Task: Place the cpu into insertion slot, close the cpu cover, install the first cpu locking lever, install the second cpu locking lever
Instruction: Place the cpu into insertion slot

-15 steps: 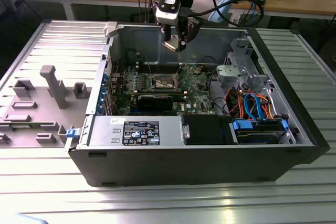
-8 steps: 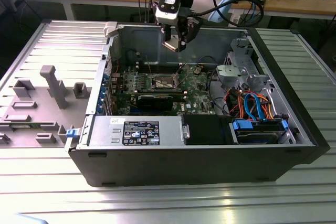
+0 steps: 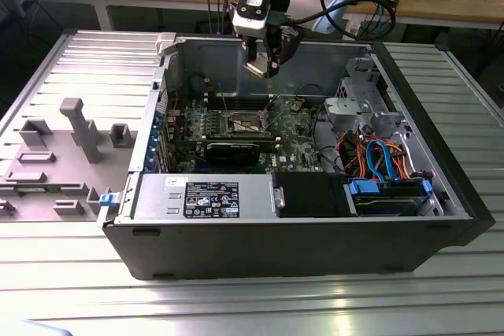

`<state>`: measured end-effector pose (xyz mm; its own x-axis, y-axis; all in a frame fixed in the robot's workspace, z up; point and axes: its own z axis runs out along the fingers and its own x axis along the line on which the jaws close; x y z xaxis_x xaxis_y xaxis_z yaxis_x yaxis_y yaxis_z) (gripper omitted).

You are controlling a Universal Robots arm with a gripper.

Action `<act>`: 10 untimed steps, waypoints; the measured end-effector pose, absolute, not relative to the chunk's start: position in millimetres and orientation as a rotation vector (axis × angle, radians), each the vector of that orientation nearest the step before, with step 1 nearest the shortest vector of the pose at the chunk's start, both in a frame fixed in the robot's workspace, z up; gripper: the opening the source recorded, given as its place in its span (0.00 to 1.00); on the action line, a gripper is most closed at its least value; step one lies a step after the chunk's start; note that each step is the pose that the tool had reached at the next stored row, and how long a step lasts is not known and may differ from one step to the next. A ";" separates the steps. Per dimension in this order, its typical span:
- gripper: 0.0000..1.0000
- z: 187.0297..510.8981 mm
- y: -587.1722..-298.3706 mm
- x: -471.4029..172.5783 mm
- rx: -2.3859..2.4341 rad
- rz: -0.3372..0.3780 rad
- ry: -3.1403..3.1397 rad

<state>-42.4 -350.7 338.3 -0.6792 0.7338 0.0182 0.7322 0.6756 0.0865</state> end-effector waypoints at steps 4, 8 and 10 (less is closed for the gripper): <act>0.55 338.3 -350.7 -42.4 1.256 0.135 2.857; 0.55 338.2 -350.7 -42.4 1.262 0.135 2.853; 0.55 338.2 -350.7 -42.4 1.265 0.135 2.852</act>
<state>-42.4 -350.7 338.2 -0.6715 0.7407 0.0181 0.7391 0.6680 0.0864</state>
